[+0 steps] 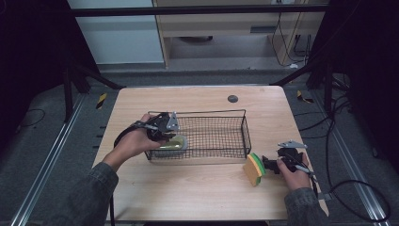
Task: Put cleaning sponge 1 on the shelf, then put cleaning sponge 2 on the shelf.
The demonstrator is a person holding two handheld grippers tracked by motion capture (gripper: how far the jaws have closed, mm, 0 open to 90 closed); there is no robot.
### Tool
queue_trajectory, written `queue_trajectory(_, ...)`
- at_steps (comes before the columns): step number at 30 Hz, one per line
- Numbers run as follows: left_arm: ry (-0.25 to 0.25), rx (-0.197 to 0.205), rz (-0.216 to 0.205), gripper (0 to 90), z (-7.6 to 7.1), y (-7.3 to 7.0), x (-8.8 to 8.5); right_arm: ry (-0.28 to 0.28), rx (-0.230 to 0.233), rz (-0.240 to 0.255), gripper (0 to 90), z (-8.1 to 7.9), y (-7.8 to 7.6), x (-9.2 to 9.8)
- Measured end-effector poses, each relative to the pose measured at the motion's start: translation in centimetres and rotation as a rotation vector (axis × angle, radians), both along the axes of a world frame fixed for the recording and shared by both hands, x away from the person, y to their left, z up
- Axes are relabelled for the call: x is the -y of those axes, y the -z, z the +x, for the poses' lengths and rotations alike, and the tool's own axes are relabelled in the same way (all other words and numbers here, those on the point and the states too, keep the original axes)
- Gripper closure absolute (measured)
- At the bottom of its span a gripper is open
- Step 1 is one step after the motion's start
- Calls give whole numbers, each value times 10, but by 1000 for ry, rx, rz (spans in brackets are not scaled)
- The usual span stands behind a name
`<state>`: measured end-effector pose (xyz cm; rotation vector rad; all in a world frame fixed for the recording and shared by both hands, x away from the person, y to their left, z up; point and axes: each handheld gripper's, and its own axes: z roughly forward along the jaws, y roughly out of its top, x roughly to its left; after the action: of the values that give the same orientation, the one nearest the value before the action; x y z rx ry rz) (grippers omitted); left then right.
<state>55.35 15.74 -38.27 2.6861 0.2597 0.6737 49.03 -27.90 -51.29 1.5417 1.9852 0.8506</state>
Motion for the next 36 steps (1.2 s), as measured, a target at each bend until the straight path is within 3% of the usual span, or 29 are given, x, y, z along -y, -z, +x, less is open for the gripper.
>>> queue_trajectory(2, -18, 30, -28, 583, -4, -1, -1, 2, -1, 2, 4, 0, 0, 0)
queue_trajectory(5, -63, 76, -61, 410, -11, -4, -2, 0, 0, 0, 4, 0, 0, 0)
queue_trajectory(7, -96, 81, -95, 267, -14, -7, -4, 3, -1, 2, 4, 0, 0, 0)
queue_trajectory(10, -151, 81, -167, 139, -23, -12, -12, 3, -1, 2, 4, 0, 0, 0)
queue_trajectory(12, -180, 79, -223, 114, -29, -13, -18, 3, -1, 2, 3, 0, 0, 0)
queue_trajectory(14, -220, 68, -304, 84, -39, -14, -28, 3, -1, 2, 4, 0, 0, 0)
queue_trajectory(16, -280, 60, -417, 56, -52, -10, -42, 3, -1, 3, 4, 0, 0, 0)
queue_trajectory(17, -305, 77, -461, 54, -62, -6, -52, 3, -1, 3, 4, 0, 0, 0)
queue_trajectory(20, -374, 102, -527, 45, -84, 10, -71, 4, -1, 5, 5, 0, 0, 0)
queue_trajectory(22, -437, 91, -535, 42, -98, 26, -81, 6, -1, 7, 6, 0, 0, 0)
queue_trajectory(25, -495, 47, -496, 42, -107, 46, -93, 10, -3, 6, 7, 1, 0, 0)
queue_trajectory(27, -562, 52, -491, 43, -112, 61, -105, 17, -18, 2, 25, 1, -2, 0)
queue_trajectory(31, -602, -36, -452, 44, -104, 85, -119, 7, -49, -10, 112, -4, -8, 1)
queue_trajectory(36, -670, -76, -484, 53, -89, 98, -132, 4, -67, -62, 169, -18, -22, 7)
